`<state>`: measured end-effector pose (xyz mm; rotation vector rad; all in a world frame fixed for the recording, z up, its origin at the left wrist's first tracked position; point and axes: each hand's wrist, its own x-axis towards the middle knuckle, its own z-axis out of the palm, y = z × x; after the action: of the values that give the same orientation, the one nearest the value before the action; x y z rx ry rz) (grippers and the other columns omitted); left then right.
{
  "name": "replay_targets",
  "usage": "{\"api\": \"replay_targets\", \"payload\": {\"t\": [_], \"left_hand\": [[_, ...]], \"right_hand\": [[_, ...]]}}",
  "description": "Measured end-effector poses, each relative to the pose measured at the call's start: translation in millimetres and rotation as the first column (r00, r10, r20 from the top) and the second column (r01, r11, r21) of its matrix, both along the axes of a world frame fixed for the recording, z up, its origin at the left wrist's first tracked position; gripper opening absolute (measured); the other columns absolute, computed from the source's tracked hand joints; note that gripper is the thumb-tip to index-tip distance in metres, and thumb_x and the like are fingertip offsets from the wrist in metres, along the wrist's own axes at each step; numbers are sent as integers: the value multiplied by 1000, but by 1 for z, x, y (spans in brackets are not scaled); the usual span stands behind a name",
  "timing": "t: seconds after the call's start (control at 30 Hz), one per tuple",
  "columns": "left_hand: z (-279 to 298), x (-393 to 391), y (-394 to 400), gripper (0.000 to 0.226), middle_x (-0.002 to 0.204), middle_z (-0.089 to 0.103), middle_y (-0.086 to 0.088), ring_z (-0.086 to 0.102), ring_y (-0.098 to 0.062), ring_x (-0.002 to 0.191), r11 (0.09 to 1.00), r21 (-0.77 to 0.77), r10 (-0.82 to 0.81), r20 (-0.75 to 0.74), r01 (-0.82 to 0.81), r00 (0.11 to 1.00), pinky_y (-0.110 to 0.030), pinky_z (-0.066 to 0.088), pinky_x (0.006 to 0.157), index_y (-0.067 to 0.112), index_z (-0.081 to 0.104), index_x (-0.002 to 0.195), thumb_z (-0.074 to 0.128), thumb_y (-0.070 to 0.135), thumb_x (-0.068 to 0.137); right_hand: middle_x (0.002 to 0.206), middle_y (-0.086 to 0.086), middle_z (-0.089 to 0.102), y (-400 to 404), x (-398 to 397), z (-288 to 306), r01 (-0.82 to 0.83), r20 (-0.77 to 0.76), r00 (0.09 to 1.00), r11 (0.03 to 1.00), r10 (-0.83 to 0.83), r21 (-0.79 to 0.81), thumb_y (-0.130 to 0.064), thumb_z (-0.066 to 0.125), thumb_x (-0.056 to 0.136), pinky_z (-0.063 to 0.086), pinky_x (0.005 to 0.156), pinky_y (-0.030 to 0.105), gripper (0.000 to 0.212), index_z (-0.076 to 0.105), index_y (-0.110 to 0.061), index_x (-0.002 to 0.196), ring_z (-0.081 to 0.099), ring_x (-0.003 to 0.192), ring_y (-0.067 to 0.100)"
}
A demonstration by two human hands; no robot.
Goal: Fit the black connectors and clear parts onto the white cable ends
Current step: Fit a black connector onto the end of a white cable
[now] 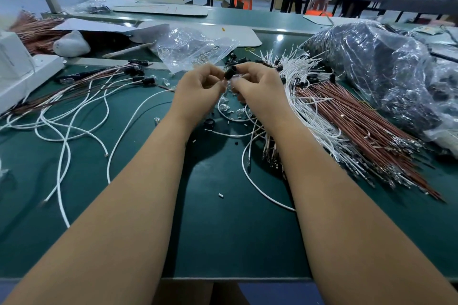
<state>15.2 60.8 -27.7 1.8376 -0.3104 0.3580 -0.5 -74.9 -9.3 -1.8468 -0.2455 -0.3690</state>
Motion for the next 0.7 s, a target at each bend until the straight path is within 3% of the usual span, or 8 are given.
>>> {"api": "replay_targets", "payload": {"t": [0.07,0.17,0.3,0.37,0.57,0.7], "left_hand": [[-2,1,0,2,72,60,3,48,-5,57,993,91,69,59,-74,996,-18,40,59,15,65,87,66,16,87],[-2,2,0,3,86,64,-1,47,-11,62,973,182,115,141,-140,983,-25,43,63,15,68,87,68,16,85],[-1,1,-2,9,76,64,0,50,-9,60,969,199,122,116,-144,986,-26,43,65,10,72,90,67,16,87],[-1,2,-1,10,70,62,1,52,-10,62,976,165,129,85,-141,988,-26,44,66,8,72,88,67,17,88],[-1,2,-2,5,63,59,4,44,3,50,990,120,63,45,-68,997,-13,38,54,13,69,84,68,16,88],[-1,3,-1,7,61,57,7,43,4,48,990,120,69,43,-73,997,-13,37,54,13,70,83,66,16,89]], "right_hand": [[60,-9,57,1,2,-3,24,12,1000,998,-24,-61,-12,67,85,45,61,26,13,68,-24,82,50,56,7],[63,-7,57,-1,4,-5,65,39,997,989,-60,-134,-17,70,86,45,60,24,6,67,-22,83,49,56,4],[70,7,64,-2,6,-6,82,-15,996,991,-84,-105,-12,62,91,55,73,46,11,65,-11,81,60,66,19],[71,11,66,-2,7,-6,74,-66,995,996,-78,-58,-12,60,92,55,74,48,13,65,-5,82,61,65,21],[67,4,64,-2,7,-6,25,-128,992,996,-13,85,-9,59,93,57,62,28,13,64,-6,81,61,57,11],[67,6,64,-3,5,-6,-6,-144,989,988,29,156,-10,62,93,56,60,26,12,65,-1,85,62,57,14]]}}
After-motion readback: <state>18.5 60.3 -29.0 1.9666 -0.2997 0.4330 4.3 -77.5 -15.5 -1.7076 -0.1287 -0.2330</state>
